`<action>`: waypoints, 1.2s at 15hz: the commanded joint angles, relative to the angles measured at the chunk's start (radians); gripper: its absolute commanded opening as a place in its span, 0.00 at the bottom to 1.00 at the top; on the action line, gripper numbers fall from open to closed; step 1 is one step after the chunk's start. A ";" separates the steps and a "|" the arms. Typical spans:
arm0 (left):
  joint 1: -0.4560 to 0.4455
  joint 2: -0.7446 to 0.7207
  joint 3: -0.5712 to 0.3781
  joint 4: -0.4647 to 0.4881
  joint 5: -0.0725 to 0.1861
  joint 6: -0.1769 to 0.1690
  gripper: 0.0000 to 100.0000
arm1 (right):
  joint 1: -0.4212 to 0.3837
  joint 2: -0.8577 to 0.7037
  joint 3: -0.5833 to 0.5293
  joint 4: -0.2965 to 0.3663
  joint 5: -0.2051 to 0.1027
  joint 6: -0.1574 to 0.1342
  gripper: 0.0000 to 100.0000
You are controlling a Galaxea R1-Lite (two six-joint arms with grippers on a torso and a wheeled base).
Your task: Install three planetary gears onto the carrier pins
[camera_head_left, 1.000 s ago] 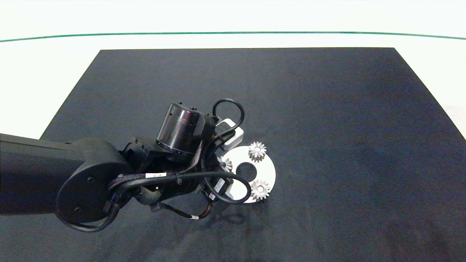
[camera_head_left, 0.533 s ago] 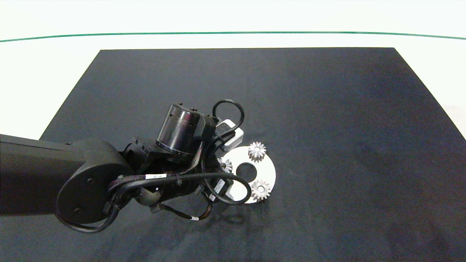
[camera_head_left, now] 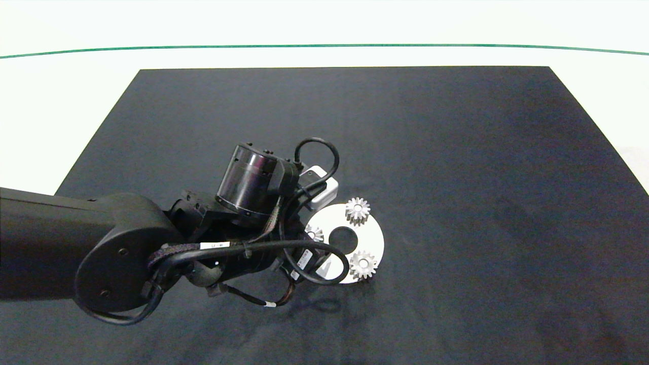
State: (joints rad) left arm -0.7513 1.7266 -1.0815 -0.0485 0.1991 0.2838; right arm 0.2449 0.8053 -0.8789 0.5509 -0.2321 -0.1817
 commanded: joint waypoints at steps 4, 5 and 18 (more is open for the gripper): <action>0.007 -0.104 0.002 0.114 0.002 -0.006 1.00 | 0.001 0.005 -0.002 0.003 -0.001 -0.002 1.00; 0.023 -0.113 0.002 0.124 0.002 -0.017 1.00 | 0.001 0.005 -0.002 0.001 -0.001 -0.001 1.00; 0.162 -0.298 0.083 0.200 0.003 -0.094 1.00 | -0.016 -0.026 0.035 -0.026 -0.003 0.005 1.00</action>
State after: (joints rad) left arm -0.5932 1.4389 -1.0038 0.1509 0.2006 0.1900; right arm 0.2309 0.7821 -0.8515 0.5219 -0.2332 -0.1751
